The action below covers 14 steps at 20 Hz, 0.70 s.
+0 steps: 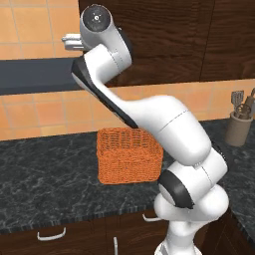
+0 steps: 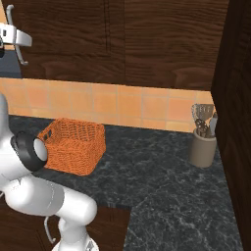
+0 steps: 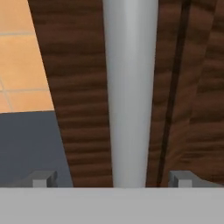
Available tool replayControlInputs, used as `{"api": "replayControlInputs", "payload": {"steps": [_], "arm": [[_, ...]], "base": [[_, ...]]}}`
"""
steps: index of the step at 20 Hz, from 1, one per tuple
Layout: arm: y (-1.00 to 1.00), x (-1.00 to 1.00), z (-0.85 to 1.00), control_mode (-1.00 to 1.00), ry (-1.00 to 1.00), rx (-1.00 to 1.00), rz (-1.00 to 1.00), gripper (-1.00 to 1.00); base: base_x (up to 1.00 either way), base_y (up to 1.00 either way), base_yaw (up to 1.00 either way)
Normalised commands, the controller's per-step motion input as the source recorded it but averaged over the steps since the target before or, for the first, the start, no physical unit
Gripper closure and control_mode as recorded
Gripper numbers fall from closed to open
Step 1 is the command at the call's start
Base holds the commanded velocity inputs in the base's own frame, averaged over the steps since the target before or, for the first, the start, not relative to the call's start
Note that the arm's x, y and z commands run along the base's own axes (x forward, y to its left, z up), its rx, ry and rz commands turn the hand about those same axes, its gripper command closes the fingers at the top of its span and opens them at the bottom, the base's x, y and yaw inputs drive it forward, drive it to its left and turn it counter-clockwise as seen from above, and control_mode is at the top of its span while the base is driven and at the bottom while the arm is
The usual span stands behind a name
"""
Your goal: Open the cabinet, pick up the bread from the cabinet and place it in the basket. Then move the basket to the dining counter.
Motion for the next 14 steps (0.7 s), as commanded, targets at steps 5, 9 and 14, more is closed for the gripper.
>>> {"api": "replayControlInputs", "payload": {"steps": [5, 9, 14], "arm": [[0.00, 0.56, -0.01, -1.00, 0.00, 0.01, 0.00, -1.00], [0.00, 0.30, -0.35, -1.00, -0.10, 0.01, 0.00, 1.00], [-0.02, 0.38, -0.57, -1.00, -0.25, 0.06, 0.00, 1.00]], "base": [[0.00, 0.00, 0.00], [0.00, 0.00, 0.00], [0.00, 0.00, 0.00]]}}
